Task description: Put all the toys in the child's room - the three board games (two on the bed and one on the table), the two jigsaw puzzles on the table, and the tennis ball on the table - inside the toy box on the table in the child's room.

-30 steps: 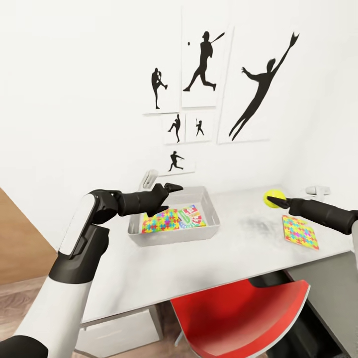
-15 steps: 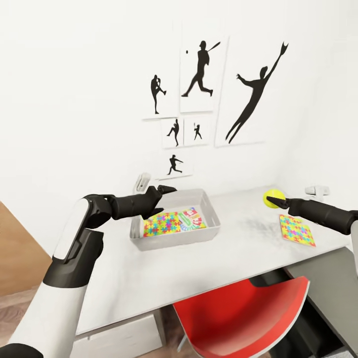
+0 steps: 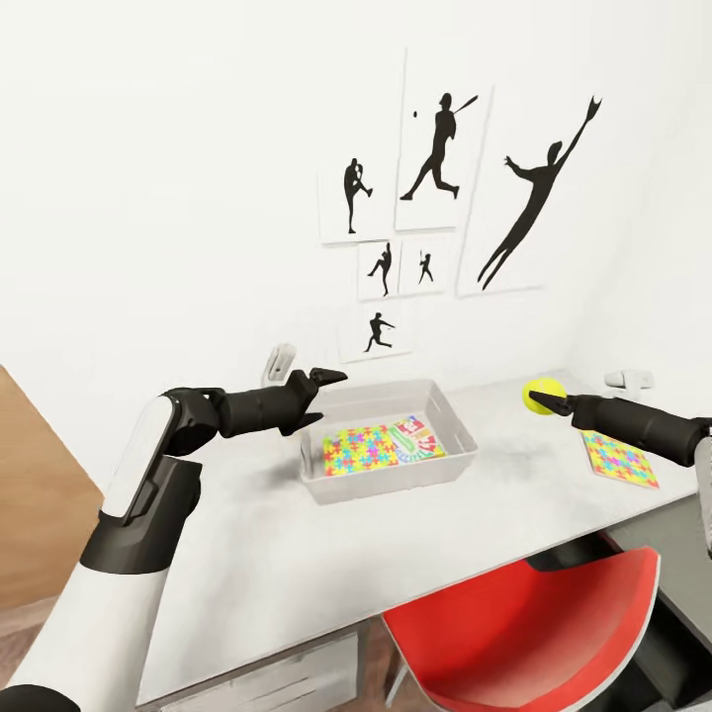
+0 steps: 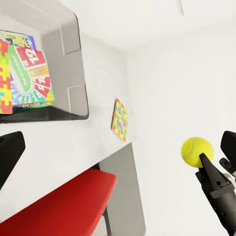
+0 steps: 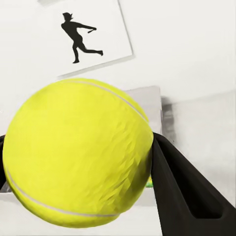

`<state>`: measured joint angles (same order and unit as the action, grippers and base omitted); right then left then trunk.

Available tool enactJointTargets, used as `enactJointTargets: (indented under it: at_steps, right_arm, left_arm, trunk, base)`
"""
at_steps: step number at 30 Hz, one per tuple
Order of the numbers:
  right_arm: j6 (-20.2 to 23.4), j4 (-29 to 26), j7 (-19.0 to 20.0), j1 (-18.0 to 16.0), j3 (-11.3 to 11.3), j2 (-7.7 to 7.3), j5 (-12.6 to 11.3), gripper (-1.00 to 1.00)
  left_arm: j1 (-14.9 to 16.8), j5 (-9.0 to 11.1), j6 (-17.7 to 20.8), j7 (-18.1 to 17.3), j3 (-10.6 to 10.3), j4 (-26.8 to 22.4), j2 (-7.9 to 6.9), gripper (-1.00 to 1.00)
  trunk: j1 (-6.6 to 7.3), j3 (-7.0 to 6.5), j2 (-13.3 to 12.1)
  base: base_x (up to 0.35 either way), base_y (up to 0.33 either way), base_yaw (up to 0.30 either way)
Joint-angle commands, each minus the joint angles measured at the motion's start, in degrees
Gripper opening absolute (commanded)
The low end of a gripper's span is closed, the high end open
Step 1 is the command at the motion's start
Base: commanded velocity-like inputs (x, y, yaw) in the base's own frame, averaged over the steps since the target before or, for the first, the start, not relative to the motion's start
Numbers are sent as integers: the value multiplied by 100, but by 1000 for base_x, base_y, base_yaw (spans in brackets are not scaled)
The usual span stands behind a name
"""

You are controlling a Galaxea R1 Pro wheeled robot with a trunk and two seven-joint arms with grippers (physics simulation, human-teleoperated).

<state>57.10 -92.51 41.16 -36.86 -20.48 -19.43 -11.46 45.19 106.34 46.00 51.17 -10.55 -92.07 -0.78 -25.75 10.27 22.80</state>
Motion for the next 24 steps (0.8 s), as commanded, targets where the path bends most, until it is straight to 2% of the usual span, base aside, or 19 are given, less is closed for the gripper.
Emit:
enactJointTargets:
  at_steps: [1, 6, 8, 11, 12, 14, 15, 16, 18, 19, 21, 22, 23, 24]
  right_arm:
    - [44, -4, -29, -10, -1, 3, -14, -100]
    - [52, -4, -540, -24, 181, 70, 0, -100]
    - [55, -4, -930, -38, 336, 104, -2, -100]
    - [59, -4, -1091, -44, 484, 124, -4, -100]
    - [61, -4, -1153, -48, 574, 138, -8, -100]
    - [61, -4, -1208, -55, 678, 215, -9, -100]
    - [60, -4, -1220, -57, 702, 255, -8, -100]
    - [59, -4, -1230, -59, 723, 297, -8, -100]
    - [51, -4, -1257, -62, 775, 432, -11, -100]
    - [43, -4, -1264, -61, 792, 471, -14, -100]
    - [36, -4, -1269, -60, 806, 500, -15, -100]
    - [28, -1, -1272, -59, 816, 519, -15, -100]
    - [23, 4, -1273, -59, 820, 526, -15, -100]
    - [16, 12, -1277, -59, 825, 536, -15, -100]
  left_arm:
    - [7, 56, -6, 59, -6, -4, -5, 100]
    - [3, 54, 185, 40, 10, -4, -135, 100]
    - [-64, 58, 264, -126, 20, -4, -352, 100]
    - [-169, 60, 298, -395, 26, -4, -596, 100]
    - [-283, 61, 303, -640, 29, -4, -806, 100]
    - [-414, 61, 299, -937, 31, -4, -1024, 100]
    - [-550, 58, 293, -1250, 71, -4, -1236, 100]
    - [-630, 54, 288, -1390, 122, -4, -1334, 100]
    - [-1147, -4, 268, -1772, 425, -4, -1585, 100]
    - [-1455, -43, 259, -1869, 622, 0, -1654, 100]
    - [-1725, -155, 258, -1934, 804, 2, -1701, 100]
    - [-1989, -345, 262, -1980, 976, 3, -1733, 100]
    - [-2112, -453, 262, -1998, 1062, 3, -1742, 100]
    - [-2320, -653, 261, -2023, 1222, 4, -1754, 100]
  trunk:
    - [-4, 12, 12]
    - [-4, 14, 12]
    - [-4, 14, 12]
    - [-4, 15, 12]
    - [-4, 15, 12]
    - [-4, 15, 12]
    - [-4, 15, 12]
    - [-4, 15, 12]
    - [-4, 15, 12]
    - [-4, 15, 12]
    - [-4, 15, 12]
    - [-4, 15, 12]
    - [-4, 16, 12]
    - [-4, 17, 12]
  base:
    - [0, 246, 145]
    - [0, 114, 219]
    - [0, 34, 266]
    - [0, 17, 277]
    - [0, 9, 283]
    - [0, 6, 285]
    - [0, 4, 286]
    - [0, 3, 287]
    - [0, 1, 287]
    - [0, 1, 288]
    - [0, 1, 288]
    - [0, 0, 288]
    - [0, 0, 288]
    - [0, 0, 288]
